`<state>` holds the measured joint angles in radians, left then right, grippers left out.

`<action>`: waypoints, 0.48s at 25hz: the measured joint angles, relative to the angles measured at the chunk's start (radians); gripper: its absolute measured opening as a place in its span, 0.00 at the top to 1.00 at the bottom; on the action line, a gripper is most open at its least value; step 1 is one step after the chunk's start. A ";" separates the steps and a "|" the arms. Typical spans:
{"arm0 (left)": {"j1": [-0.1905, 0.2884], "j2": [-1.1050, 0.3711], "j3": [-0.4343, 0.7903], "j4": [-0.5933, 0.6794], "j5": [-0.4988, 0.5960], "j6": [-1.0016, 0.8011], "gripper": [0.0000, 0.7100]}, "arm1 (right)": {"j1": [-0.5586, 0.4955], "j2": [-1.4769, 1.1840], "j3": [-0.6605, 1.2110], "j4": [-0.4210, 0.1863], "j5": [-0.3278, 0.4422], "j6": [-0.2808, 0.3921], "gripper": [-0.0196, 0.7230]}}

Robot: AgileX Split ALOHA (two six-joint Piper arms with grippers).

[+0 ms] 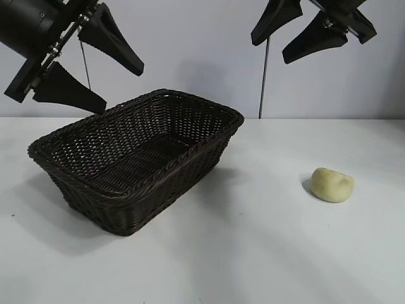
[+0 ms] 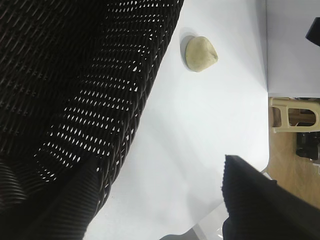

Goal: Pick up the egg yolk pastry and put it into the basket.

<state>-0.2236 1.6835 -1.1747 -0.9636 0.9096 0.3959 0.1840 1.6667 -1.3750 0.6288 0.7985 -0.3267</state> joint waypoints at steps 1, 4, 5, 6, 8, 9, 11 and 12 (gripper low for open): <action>0.000 0.000 0.000 0.000 -0.007 0.000 0.28 | 0.000 0.000 0.000 0.000 0.000 0.000 0.40; 0.000 0.000 0.000 0.000 -0.015 -0.002 0.28 | 0.000 0.000 0.000 0.000 0.003 0.000 0.40; 0.000 0.000 0.000 0.000 -0.015 -0.013 0.28 | 0.000 0.000 0.000 0.000 0.004 0.000 0.40; 0.000 0.000 0.000 0.000 -0.015 -0.036 0.28 | 0.000 0.000 0.000 0.000 0.004 0.000 0.40; 0.007 0.000 0.000 0.000 -0.015 -0.089 0.28 | 0.000 0.000 0.000 0.000 0.004 0.000 0.40; 0.010 -0.002 -0.001 0.002 -0.015 -0.120 0.28 | 0.000 0.000 0.000 0.000 0.005 0.000 0.40; 0.023 -0.010 -0.020 0.040 -0.014 -0.183 0.28 | 0.000 0.000 0.000 0.000 0.006 0.000 0.40; 0.026 -0.018 -0.035 0.078 -0.011 -0.227 0.28 | 0.000 0.000 0.000 0.000 0.006 0.000 0.40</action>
<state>-0.1981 1.6654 -1.2100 -0.8860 0.8984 0.1693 0.1840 1.6667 -1.3750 0.6288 0.8048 -0.3267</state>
